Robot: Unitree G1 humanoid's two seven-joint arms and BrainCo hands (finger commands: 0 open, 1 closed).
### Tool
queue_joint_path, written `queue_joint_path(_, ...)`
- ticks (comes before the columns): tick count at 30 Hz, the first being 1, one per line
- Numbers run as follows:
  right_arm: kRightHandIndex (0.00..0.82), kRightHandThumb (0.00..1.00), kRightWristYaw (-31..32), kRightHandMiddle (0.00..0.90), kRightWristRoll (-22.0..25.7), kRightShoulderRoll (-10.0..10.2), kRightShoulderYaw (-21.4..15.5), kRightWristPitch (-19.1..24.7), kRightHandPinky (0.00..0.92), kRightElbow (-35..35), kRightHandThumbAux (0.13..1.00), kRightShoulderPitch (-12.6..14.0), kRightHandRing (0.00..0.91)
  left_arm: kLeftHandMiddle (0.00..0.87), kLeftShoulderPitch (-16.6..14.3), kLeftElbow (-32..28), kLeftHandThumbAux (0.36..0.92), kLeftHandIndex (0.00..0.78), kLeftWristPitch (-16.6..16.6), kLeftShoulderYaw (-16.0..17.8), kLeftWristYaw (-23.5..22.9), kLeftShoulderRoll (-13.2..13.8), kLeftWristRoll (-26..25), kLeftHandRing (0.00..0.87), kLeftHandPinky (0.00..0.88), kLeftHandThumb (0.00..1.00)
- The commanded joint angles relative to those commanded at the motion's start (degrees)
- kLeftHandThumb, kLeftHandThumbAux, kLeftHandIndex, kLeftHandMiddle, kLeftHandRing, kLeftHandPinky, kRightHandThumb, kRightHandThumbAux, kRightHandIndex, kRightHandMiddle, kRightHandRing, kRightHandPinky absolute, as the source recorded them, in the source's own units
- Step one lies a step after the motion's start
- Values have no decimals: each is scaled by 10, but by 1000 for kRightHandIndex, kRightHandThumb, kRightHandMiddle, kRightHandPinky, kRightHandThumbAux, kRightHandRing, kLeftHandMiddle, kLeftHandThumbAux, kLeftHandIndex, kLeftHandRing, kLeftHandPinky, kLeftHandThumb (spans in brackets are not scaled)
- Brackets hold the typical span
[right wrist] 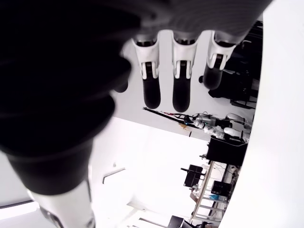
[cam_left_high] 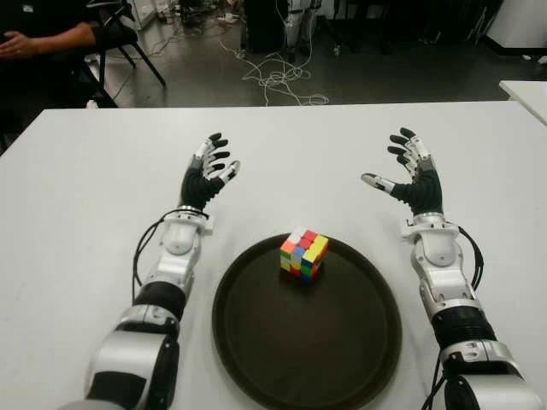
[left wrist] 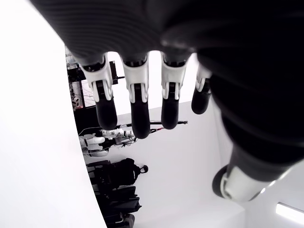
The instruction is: Pick up the Rubik's Cube and put it in the plate
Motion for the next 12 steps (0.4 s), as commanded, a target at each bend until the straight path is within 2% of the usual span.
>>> queue_joint_path(12, 130, 0, -7, 215, -2, 5, 0, 10, 124, 3, 843, 0, 194, 192, 4, 0, 717, 130, -11, -3, -5, 1, -2, 194, 213, 113)
